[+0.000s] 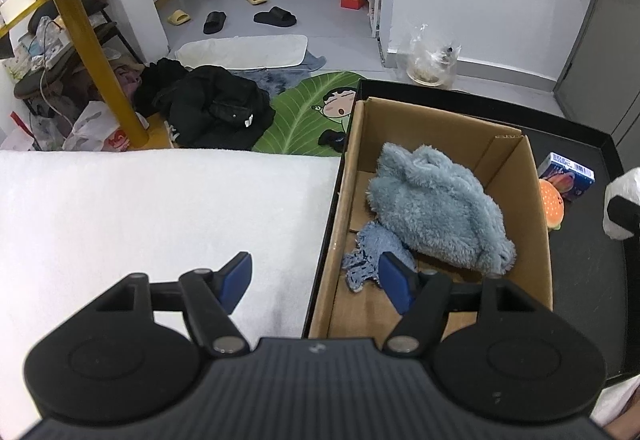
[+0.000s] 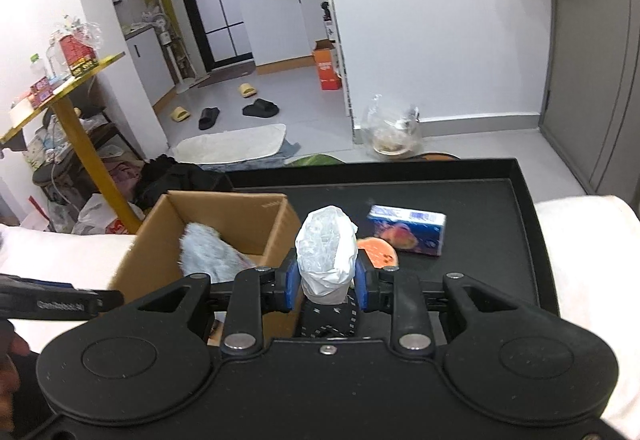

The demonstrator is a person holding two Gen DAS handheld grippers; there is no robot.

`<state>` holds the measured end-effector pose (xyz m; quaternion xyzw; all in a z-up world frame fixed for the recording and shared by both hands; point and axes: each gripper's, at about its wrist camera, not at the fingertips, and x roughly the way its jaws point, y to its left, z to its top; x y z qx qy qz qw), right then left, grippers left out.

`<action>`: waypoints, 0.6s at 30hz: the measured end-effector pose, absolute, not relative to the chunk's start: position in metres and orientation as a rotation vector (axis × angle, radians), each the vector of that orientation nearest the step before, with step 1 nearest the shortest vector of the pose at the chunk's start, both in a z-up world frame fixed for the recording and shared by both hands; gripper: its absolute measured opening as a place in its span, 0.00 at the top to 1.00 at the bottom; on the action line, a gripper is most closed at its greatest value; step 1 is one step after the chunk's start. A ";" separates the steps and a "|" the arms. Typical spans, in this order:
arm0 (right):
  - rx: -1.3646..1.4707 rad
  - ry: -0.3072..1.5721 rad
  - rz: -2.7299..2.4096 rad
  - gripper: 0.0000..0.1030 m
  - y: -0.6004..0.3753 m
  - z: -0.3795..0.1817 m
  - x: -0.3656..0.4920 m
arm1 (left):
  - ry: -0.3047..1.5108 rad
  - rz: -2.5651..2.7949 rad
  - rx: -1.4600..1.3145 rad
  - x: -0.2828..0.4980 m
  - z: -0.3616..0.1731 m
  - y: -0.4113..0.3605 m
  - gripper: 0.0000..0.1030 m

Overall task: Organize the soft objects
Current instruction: 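Carry the white wrapped item with the right gripper into the box and release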

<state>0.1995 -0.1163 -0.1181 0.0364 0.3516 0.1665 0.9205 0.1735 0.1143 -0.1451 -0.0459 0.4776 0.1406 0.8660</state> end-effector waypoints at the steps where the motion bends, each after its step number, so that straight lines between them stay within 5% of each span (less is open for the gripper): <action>1: 0.074 0.718 0.346 0.73 -0.114 -0.116 0.200 | 1.002 0.294 -0.100 0.173 -0.146 0.116 0.35; 6: 0.082 0.710 0.362 0.73 -0.105 -0.110 0.201 | 0.999 0.286 -0.124 0.172 -0.148 0.121 0.41; 18: 0.075 0.727 0.476 0.73 -0.072 -0.105 0.208 | 1.034 0.271 -0.173 0.173 -0.157 0.129 0.75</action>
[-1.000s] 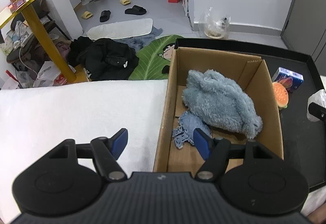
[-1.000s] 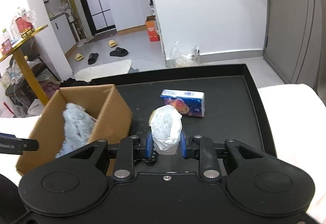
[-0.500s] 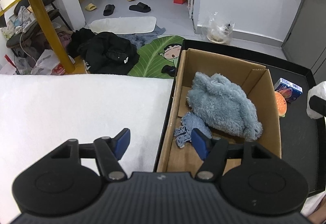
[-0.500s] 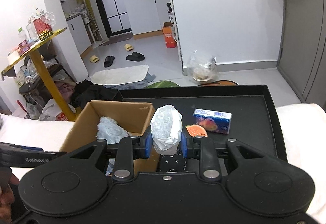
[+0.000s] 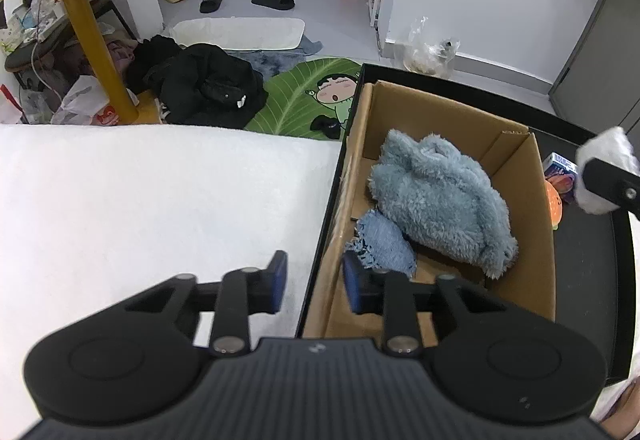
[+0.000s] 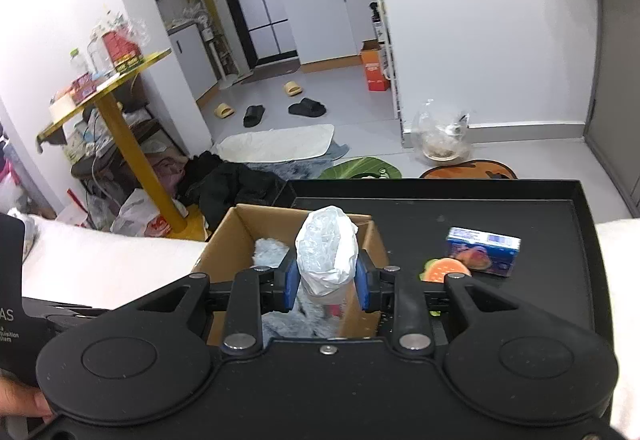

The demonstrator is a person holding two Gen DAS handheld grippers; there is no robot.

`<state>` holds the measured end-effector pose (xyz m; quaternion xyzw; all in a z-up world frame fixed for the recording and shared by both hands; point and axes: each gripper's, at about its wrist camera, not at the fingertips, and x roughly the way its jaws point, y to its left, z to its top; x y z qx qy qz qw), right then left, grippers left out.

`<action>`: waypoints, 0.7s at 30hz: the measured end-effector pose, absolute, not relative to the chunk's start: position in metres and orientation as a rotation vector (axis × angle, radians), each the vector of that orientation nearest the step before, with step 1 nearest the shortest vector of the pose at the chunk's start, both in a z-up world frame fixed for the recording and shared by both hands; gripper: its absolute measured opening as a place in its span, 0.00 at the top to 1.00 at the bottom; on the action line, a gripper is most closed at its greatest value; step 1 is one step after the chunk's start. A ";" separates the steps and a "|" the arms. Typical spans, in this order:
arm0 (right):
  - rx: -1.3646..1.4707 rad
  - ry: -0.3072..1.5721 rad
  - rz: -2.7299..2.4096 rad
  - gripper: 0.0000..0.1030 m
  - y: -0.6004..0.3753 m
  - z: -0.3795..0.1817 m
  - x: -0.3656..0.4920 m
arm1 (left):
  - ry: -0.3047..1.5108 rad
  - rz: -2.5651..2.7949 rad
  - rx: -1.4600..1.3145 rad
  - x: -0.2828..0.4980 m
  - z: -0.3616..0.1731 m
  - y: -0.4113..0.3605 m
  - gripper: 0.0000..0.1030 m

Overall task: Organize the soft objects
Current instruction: 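Carry the white wrapped item with the right gripper into the box and release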

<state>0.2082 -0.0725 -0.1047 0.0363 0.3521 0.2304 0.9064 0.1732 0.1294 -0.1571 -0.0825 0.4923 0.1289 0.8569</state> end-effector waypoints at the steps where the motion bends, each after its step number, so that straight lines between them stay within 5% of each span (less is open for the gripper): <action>1: 0.064 0.728 0.483 0.73 -0.067 -0.104 0.208 | 1.038 0.269 -0.172 0.174 -0.158 0.129 0.79; 6: 0.003 0.734 0.494 0.72 -0.046 -0.103 0.216 | 1.036 0.239 -0.186 0.173 -0.160 0.130 0.91; 14: -0.114 0.736 0.454 0.69 -0.029 -0.108 0.231 | 1.027 0.231 -0.189 0.172 -0.161 0.131 0.92; 17: -0.115 0.746 0.445 0.54 -0.033 -0.109 0.230 | 1.026 0.229 -0.190 0.171 -0.160 0.131 0.92; 21: -0.089 0.740 0.443 0.52 -0.046 -0.107 0.221 | 1.026 0.233 -0.186 0.172 -0.159 0.130 0.92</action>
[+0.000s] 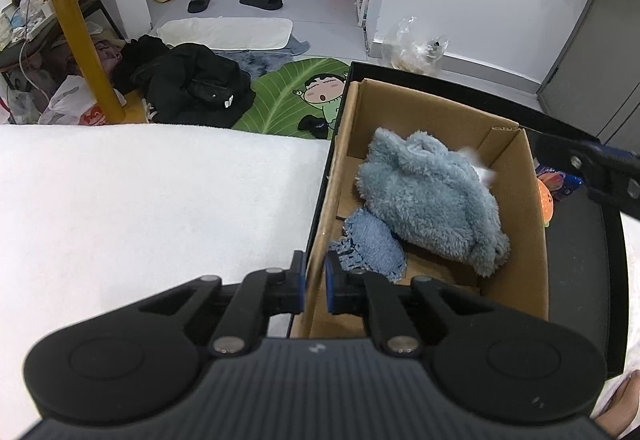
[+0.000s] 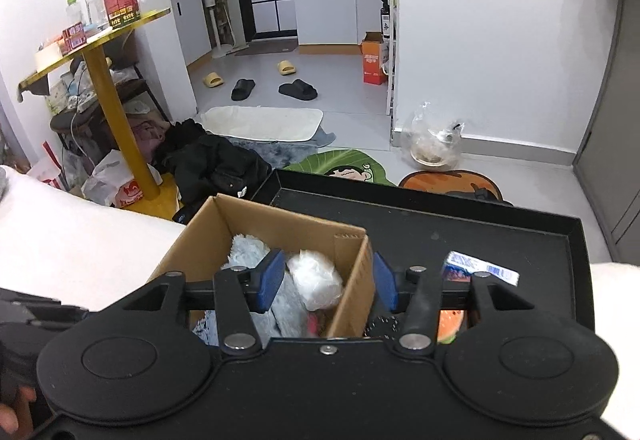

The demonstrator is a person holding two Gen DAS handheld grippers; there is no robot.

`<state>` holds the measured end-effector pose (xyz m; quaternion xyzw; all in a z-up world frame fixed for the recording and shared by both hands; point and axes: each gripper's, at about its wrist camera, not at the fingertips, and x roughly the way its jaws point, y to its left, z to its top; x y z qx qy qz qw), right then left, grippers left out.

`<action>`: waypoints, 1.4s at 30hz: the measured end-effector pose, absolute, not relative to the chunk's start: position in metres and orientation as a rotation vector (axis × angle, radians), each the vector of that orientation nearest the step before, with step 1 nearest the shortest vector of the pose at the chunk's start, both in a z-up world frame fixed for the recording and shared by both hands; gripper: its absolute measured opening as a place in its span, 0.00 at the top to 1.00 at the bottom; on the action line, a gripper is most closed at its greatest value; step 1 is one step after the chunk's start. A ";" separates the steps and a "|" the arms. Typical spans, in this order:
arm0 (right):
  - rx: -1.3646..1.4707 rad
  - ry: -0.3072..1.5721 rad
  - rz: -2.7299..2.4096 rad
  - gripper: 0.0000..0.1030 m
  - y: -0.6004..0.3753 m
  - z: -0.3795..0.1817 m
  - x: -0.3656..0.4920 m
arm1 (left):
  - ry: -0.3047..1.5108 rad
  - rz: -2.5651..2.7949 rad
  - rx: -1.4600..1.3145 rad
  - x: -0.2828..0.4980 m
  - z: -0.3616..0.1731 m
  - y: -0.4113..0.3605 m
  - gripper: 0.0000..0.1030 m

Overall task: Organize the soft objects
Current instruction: 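Carry the white wrapped item with the right gripper into the box and release, then move the right gripper to the black stitched plush and grasp it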

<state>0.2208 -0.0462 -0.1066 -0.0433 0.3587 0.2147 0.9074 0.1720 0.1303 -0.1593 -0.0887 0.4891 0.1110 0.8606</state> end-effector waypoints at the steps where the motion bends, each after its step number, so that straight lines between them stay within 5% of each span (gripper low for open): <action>1: -0.088 0.740 0.441 0.52 -0.051 -0.106 0.218 | 1.026 0.234 -0.183 0.172 -0.159 0.130 0.92; 18: 0.037 0.764 0.358 0.47 -0.122 -0.132 0.197 | 0.999 0.265 -0.081 0.170 -0.148 0.111 0.87; 21: 0.061 0.767 0.345 0.47 -0.127 -0.139 0.199 | 0.989 0.274 -0.057 0.170 -0.146 0.108 0.79; 23: 0.069 0.767 0.339 0.47 -0.131 -0.143 0.199 | 0.983 0.281 -0.036 0.171 -0.145 0.105 0.62; 28: 0.113 0.781 0.335 0.38 -0.141 -0.152 0.201 | 0.976 0.278 0.021 0.174 -0.143 0.097 0.47; 42: 0.296 0.817 0.345 0.36 -0.155 -0.191 0.214 | 1.005 0.300 0.133 0.185 -0.144 0.077 0.43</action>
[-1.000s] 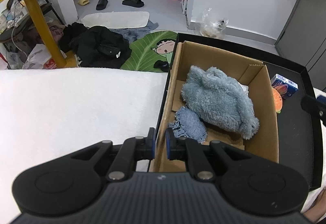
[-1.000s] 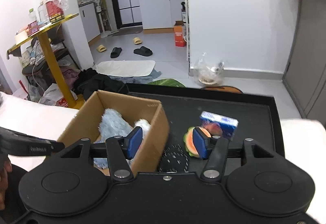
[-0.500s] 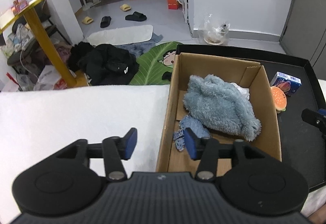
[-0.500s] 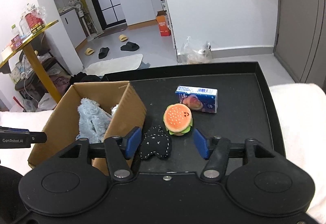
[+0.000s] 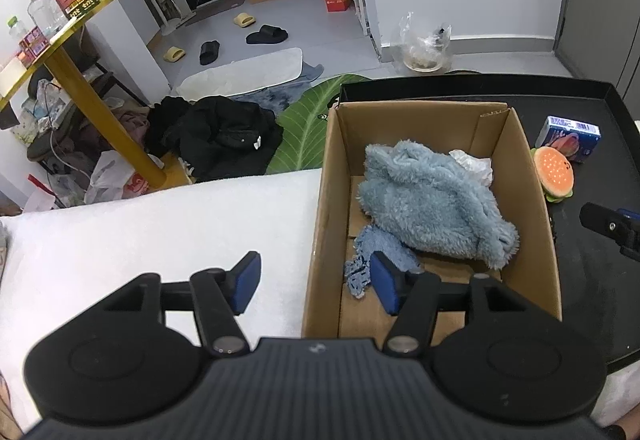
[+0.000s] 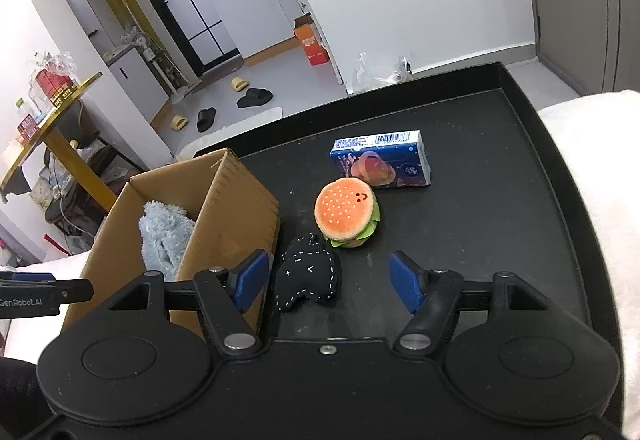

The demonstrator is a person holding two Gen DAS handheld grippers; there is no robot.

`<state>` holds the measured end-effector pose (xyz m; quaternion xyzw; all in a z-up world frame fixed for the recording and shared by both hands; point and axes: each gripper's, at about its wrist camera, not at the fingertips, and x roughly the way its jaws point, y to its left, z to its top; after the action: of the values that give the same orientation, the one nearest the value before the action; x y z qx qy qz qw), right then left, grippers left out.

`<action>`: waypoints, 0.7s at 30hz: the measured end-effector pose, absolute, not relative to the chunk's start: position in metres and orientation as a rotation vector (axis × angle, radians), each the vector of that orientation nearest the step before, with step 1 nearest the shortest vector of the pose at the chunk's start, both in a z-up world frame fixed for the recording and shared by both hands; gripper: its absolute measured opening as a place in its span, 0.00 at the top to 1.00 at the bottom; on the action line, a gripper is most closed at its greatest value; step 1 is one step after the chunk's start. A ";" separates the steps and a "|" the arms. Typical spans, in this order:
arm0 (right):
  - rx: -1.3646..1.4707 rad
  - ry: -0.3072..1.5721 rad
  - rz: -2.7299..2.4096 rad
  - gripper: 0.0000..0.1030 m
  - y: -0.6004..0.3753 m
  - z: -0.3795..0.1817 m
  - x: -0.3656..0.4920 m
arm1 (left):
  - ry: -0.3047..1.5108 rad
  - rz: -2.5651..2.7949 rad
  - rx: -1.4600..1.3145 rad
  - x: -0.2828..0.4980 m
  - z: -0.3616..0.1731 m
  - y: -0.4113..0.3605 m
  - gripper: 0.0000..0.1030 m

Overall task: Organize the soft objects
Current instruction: 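Move the right gripper to the black stitched plush and grasp it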

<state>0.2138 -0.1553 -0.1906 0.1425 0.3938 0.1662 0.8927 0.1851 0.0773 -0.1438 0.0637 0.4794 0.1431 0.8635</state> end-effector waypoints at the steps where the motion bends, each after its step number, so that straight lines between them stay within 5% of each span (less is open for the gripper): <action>1: 0.304 0.820 0.352 0.36 -0.155 -0.192 0.215 | 1.008 0.304 0.138 0.186 -0.145 0.076 0.43; 21: 0.330 0.876 0.415 0.54 -0.130 -0.232 0.239 | 1.054 0.343 0.178 0.197 -0.157 0.076 0.42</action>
<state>0.2390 -0.1304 -0.2325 0.1581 0.4190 0.1984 0.8718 0.1974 0.0756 -0.1573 0.0844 0.4997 0.1625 0.8466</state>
